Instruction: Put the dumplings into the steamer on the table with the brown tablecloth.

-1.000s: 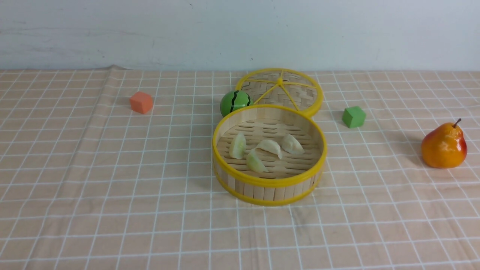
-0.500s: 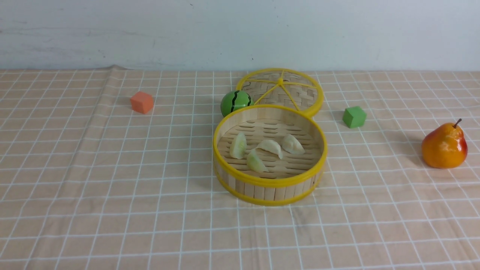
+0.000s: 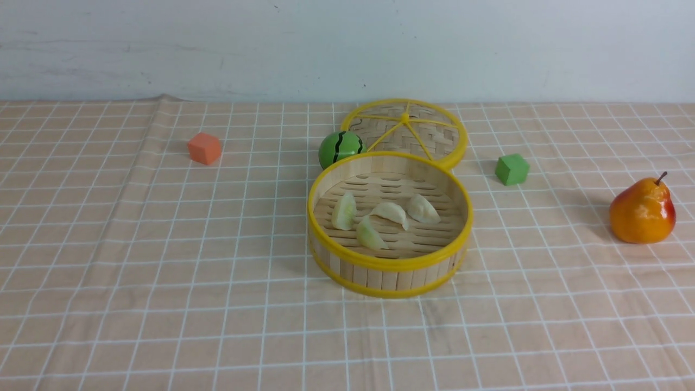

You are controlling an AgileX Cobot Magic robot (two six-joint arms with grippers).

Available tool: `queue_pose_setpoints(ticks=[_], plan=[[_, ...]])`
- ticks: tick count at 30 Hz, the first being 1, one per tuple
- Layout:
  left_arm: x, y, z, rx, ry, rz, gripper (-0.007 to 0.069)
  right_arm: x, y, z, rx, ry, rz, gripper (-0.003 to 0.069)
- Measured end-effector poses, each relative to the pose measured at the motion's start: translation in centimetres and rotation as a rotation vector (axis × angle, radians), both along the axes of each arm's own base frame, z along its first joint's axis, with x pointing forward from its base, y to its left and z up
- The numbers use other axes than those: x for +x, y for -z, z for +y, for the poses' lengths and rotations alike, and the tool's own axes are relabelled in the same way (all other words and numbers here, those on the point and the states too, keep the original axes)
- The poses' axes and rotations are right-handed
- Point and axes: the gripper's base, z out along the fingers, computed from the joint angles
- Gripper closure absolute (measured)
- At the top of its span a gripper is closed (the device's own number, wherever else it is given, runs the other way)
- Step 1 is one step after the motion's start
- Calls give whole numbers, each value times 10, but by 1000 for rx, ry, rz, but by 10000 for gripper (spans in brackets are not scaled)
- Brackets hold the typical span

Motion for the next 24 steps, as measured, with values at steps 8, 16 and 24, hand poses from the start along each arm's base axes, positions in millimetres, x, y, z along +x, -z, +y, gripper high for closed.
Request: queue_pose_setpoints(ticks=[8,16,24], plan=[[0,0,0,0,-1,-2,638,0,0,0,0,0,0,583],[0,0,0,0,-1,-2,637,0,0,0,0,0,0,575],[0,0,0,0,-1,-3,636,0,0,0,0,0,0,569]])
